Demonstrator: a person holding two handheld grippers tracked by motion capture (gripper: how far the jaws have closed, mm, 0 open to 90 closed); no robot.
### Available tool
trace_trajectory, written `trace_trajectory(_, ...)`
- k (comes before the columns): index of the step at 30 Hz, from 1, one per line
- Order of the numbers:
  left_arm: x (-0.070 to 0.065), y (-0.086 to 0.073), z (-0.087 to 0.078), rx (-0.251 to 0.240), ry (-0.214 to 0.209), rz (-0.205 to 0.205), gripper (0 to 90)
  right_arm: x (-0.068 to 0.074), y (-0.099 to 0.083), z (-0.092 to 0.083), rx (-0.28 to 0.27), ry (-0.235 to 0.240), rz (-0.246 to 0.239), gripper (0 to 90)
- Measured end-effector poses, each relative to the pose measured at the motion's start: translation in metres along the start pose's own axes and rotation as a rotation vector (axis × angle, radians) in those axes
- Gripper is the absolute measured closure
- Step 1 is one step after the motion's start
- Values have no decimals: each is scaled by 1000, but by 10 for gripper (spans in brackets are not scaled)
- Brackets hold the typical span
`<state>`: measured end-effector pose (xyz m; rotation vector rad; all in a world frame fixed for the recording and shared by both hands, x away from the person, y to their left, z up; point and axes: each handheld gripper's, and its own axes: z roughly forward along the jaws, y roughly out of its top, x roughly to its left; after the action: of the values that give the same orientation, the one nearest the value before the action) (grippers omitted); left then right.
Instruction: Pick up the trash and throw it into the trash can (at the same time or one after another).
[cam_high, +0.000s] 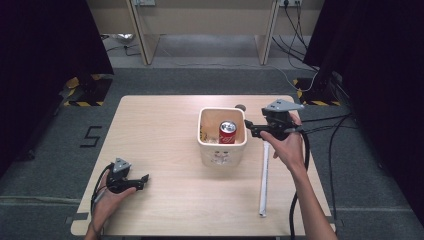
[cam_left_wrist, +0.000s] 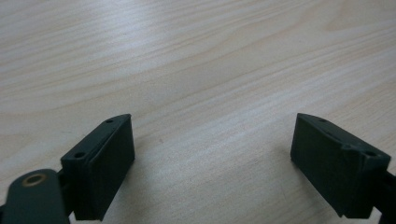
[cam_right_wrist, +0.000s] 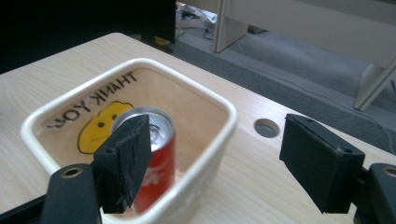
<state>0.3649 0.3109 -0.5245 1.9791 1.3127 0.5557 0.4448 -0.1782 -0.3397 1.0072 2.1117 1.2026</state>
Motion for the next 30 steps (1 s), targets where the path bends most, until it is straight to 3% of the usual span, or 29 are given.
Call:
trace_trajectory(5, 0, 0, 0, 0, 0, 0, 129, -7, -16, -20, 1, -71, 15, 282)
trace_trajectory(11, 0, 0, 0, 0, 0, 0, 130, -13, -50, -40, 20, -114, 55, 325)
trace_trajectory(14, 0, 0, 0, 0, 0, 0, 129, -15, -63, -45, 25, -121, 80, 332)
trace_trajectory(30, 0, 1, 1, 3, 0, 1, 129, -1, -101, -56, 45, -138, 106, 341)
